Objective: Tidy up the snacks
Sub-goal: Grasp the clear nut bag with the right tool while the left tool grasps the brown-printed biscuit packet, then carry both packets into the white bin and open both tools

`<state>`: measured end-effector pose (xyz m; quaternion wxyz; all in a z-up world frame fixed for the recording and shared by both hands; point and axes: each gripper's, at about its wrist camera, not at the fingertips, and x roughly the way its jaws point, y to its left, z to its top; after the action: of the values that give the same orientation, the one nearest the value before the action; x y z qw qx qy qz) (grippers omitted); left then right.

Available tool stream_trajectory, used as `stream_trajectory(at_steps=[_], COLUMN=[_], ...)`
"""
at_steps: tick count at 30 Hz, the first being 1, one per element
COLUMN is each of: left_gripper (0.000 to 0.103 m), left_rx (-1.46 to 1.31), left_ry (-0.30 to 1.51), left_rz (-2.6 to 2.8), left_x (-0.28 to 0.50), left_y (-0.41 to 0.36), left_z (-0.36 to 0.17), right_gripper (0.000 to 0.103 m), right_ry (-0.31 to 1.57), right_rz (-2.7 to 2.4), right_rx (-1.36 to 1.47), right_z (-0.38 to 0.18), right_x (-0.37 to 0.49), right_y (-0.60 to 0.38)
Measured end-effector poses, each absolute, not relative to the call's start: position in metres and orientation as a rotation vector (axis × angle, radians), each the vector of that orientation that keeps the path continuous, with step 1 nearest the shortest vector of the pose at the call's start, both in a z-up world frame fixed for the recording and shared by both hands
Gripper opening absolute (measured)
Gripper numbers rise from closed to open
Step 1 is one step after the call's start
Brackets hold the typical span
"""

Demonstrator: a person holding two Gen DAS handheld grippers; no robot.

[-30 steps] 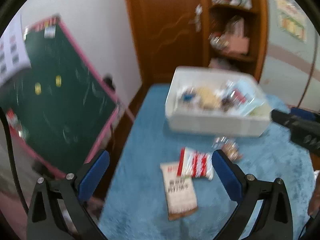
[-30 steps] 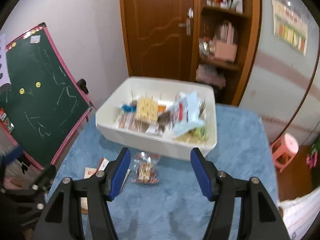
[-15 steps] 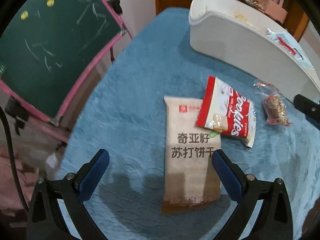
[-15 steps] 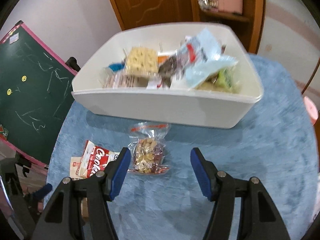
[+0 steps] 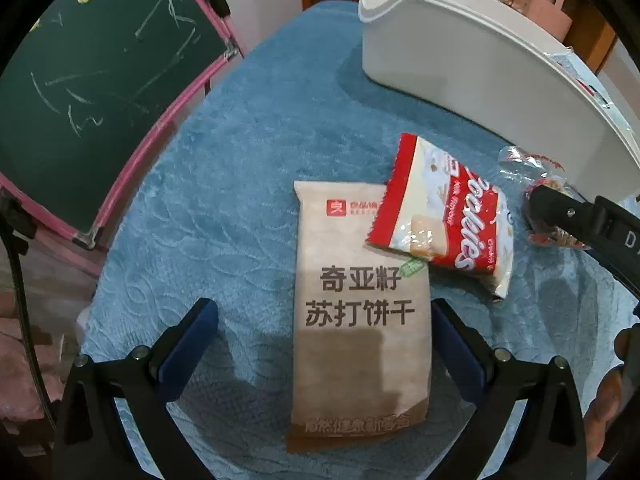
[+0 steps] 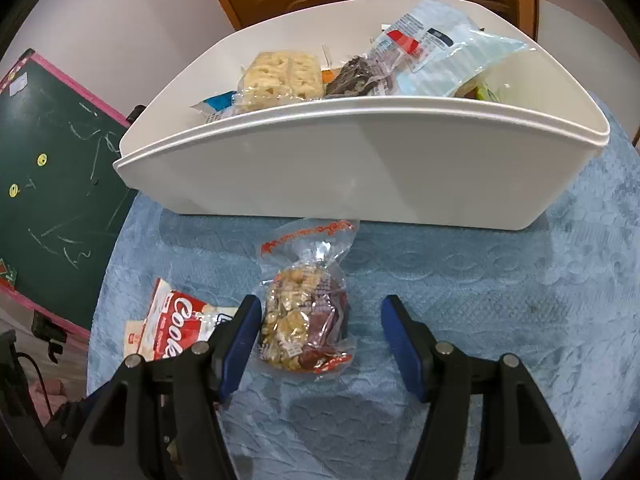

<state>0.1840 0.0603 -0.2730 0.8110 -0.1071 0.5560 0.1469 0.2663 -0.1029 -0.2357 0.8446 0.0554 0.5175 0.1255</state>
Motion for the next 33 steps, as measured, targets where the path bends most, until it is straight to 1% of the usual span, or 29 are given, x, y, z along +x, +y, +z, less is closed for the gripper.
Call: stream_trajectory(at_steps=[5,6,8,9,11,12,13,14,15,16,23,26,33], left_gripper=[0.103,0.103,0.103,0.102,0.097,0.092,0.083,0.077,0.061,0.055,0.054,0.054,0.054], left_rx=[-0.234,-0.235,-0.236,-0.238,-0.236,-0.236,-0.233,-0.230,-0.223,-0.211,-0.276,-0.301,-0.288], left_ry=[1.184,1.183,1.181,1.177,1.165,1.160,1.154,1.143,1.131,1.124,1.137,1.135,1.064], left_rz=[0.314,0.314,0.314,0.315,0.321,0.317,0.313,0.307,0.301,0.304,0.281,0.275,0.247], left_x=[0.183,0.183,0.183,0.183,0.180,0.178,0.175,0.174,0.171,0.170,0.156,0.146,0.114], left_y=[0.059,0.059,0.060,0.060,0.061,0.060,0.059,0.059,0.059,0.058,0.069,0.073,0.073], left_z=[-0.272,-0.272,-0.273,-0.272,-0.269,-0.267,-0.264,-0.263,-0.260,-0.257,-0.250,-0.243,-0.207], right_gripper=[0.062,0.059,0.041,0.040,0.040,0.040,0.039,0.039,0.039,0.039,0.039,0.039,0.039], right_ry=[1.078,1.077,1.075,1.080,1.069,1.066,1.067,1.070,1.076,1.082,1.126,1.130,1.094], right_rz=[0.269,0.272,0.319,0.337,0.339,0.340,0.342,0.344,0.344,0.346,0.340,0.330,0.318], right_rx=[0.087,0.084,0.084,0.086,0.059,0.057,0.061,0.069,0.084,0.097,0.240,0.253,0.263], right_z=[-0.237,-0.237,-0.236,-0.235,-0.235,-0.235,-0.235,-0.234,-0.234,-0.234,-0.235,-0.233,-0.213], right_x=[0.265,0.265,0.261,0.260,0.253,0.251,0.249,0.247,0.245,0.242,0.211,0.196,0.167], right_y=[-0.101,-0.101,-0.098,-0.096,-0.094,-0.095,-0.096,-0.097,-0.100,-0.104,-0.135,-0.146,-0.164])
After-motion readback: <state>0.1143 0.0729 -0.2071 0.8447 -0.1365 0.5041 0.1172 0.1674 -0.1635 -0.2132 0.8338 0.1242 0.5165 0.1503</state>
